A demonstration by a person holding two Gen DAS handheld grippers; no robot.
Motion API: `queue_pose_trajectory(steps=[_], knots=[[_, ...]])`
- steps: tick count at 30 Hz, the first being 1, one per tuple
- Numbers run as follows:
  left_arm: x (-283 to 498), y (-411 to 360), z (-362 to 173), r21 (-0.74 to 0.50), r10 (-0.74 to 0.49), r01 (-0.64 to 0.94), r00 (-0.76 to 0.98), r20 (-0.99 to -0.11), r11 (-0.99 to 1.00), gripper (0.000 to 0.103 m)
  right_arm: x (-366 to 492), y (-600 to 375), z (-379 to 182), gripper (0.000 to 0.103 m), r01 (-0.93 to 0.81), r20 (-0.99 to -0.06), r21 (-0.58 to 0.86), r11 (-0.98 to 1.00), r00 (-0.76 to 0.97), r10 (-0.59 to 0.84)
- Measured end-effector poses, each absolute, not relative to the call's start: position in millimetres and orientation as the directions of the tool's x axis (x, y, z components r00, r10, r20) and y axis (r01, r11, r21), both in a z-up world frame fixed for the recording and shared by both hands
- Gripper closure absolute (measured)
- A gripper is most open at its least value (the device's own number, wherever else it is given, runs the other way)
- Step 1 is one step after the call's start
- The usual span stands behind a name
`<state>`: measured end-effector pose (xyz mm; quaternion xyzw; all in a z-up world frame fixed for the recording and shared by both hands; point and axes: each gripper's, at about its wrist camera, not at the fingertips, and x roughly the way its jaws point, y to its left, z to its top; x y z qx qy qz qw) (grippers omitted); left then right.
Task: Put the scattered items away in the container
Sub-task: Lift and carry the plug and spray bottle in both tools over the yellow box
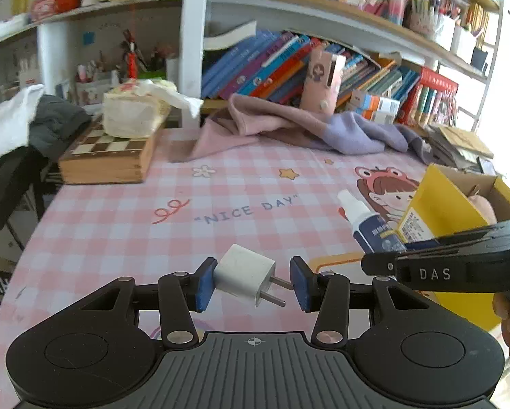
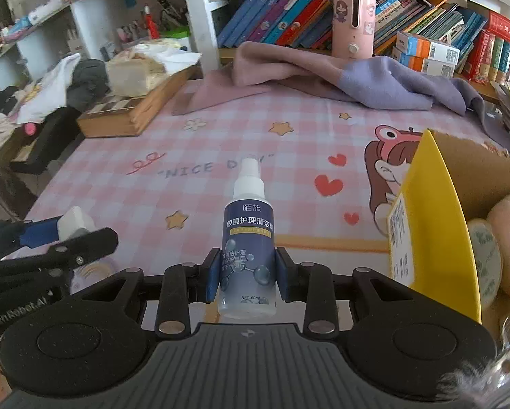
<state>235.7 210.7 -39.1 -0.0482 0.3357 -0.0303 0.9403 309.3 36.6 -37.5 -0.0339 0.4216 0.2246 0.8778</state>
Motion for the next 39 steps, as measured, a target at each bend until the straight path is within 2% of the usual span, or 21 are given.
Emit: queue_pose_trajectory(steps=[6,11,17,21,25,33,39], knots=[[193.0,216.6,-26.6,-0.151,-0.102,0.012,0.791,-0.603,0.988,0.058,272.3,27.9,-21.1,0.072,-0.456,-0.737,0.15,0.877,0.54,0.407],[156.7,213.7,-18.7,-0.176,-0.126,0.026,0.797,-0.591,0.984,0.058,237.1,24.0,-12.7,0.072,-0.509,-0.721,0.086,0.857,0.561,0.406],[108.7,211.1,-2.1,-0.197,-0.156,0.05,0.805,-0.572,0.979,0.058,189.3,10.2,-3.1,0.072,-0.533,-0.708,0.09,0.842,0.56,0.43],[77.4,211.1,8.2,-0.256,-0.191,0.053,0.809,-0.556,0.965,0.058,155.1,1.6,1.7,0.072,-0.554,-0.716,0.097,0.827,0.539,0.445],[45.7,202.0,17.5,-0.241,-0.204,0.084,0.823,-0.53,0.967,0.058,119.8,-5.6,7.5,0.072,-0.577,-0.711,0.09,0.812,0.534,0.458],[4.9,196.2,25.3,-0.316,-0.286,0.131,0.806,-0.518,0.94,0.058,68.0,-27.8,15.9,0.072,-0.543,-0.712,0.126,0.83,0.533,0.457],[-7.2,187.0,22.9,-0.339,-0.326,0.161,0.794,-0.513,0.927,0.058,48.6,-44.3,19.6,0.072,-0.515,-0.724,0.094,0.852,0.552,0.414]])
